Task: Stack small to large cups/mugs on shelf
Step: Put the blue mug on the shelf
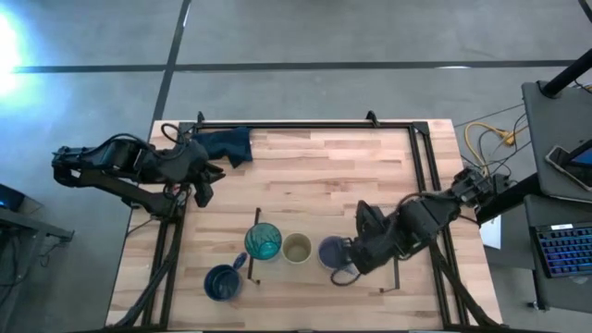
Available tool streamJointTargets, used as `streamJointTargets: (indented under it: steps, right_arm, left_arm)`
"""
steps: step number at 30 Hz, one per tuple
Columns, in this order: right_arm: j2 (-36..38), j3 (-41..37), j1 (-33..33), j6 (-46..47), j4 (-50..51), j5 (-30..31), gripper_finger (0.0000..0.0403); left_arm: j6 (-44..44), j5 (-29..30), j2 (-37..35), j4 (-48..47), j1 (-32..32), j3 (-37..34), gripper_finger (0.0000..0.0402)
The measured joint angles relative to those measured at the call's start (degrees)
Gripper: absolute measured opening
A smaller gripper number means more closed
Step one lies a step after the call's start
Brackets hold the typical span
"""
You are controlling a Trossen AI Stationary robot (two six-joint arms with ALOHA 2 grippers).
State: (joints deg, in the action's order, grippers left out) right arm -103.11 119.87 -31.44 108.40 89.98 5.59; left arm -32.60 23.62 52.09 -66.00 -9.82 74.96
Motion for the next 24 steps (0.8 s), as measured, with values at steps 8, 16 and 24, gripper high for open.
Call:
streamJointTargets:
  steps: [8, 16, 24]
  right_arm:
    - [-0.02, -6.45, -2.40, 7.28, 0.06, -0.17, 0.0009]
    - [-0.04, -12.20, -2.40, 6.07, -4.57, -2.48, 0.0009]
    - [-0.07, -14.99, -2.40, 3.65, -13.28, -2.56, 0.0008]
  left_arm:
    - [0.04, -0.04, 0.15, -0.02, 0.00, 0.00, 0.0056]
    - [0.07, -0.67, -0.04, -0.04, 0.02, 0.00, 0.0057]
    - [0.09, -0.81, 0.04, -0.04, 0.02, 0.00, 0.0057]
